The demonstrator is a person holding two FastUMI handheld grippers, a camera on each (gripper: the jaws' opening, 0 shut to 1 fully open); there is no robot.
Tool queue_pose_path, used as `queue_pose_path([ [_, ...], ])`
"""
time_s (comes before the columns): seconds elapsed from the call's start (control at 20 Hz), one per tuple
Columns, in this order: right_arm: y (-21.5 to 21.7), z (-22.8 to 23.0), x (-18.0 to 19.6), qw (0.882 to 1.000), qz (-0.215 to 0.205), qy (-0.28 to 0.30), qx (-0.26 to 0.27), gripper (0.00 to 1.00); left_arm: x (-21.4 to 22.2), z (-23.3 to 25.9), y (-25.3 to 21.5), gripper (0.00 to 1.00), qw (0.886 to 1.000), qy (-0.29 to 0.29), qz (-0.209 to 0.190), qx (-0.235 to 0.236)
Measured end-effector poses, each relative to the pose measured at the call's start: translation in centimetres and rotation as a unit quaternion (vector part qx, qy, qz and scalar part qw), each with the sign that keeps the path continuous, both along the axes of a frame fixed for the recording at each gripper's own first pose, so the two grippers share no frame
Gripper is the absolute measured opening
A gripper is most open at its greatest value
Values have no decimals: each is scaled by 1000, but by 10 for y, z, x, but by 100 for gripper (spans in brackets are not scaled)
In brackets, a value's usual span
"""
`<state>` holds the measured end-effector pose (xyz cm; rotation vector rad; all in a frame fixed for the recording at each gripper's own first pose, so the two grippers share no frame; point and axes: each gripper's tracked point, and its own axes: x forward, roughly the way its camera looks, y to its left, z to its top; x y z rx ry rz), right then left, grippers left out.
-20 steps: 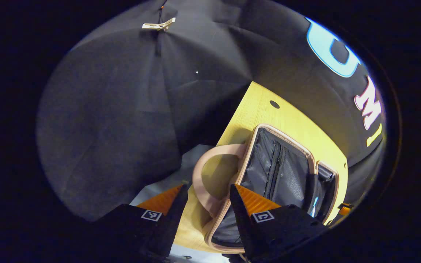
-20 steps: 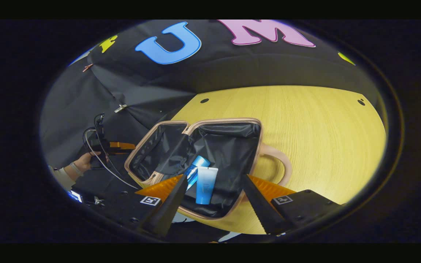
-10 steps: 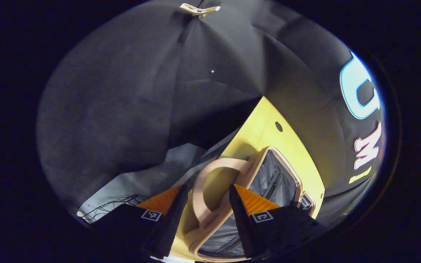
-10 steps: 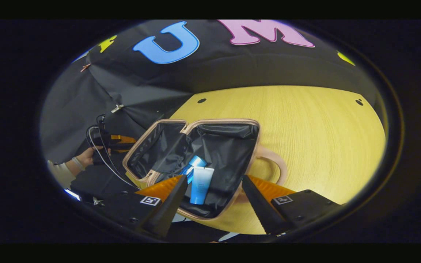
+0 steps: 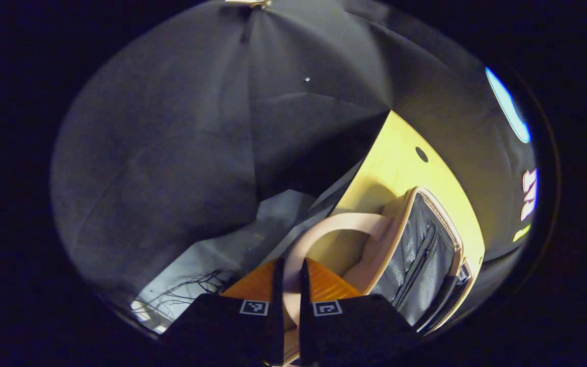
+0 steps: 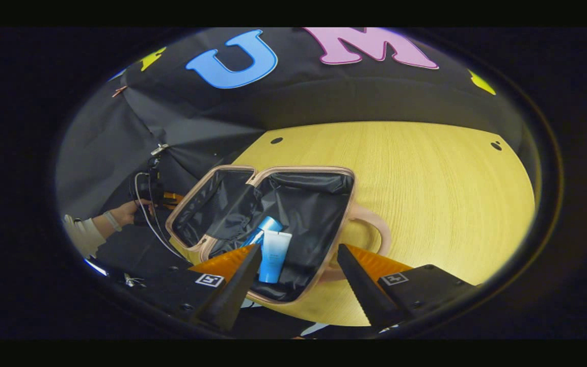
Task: First open the suitcase, pack the skin care products into it, and then close the suitcase.
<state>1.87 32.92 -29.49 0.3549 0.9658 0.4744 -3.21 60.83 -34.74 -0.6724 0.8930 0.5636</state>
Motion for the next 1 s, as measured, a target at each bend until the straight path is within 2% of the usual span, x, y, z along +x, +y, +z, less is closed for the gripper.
queue_pose_path([
  [0.2, -5, 1, -3, 1000, 2, -8, -8, 95, 4, 25, -12, 9, 998, -13, -47, 31],
  [0.45, -1, 7, -7, 1000, 15, -26, -2, 95, -1, 77, -18, 6, 987, -32, -111, 114],
  [0.6, 0, 18, -13, 999, 25, -40, 11, 95, -2, 131, -31, 6, 976, -62, -140, 158],
  [0.8, -17, 28, -24, 997, 43, -63, 12, 95, -2, 210, -71, 6, 958, -109, -169, 202],
  [1.0, -48, 40, -31, 995, 43, -88, 14, 95, 13, 269, -148, 6, 938, -151, -209, 231],
])
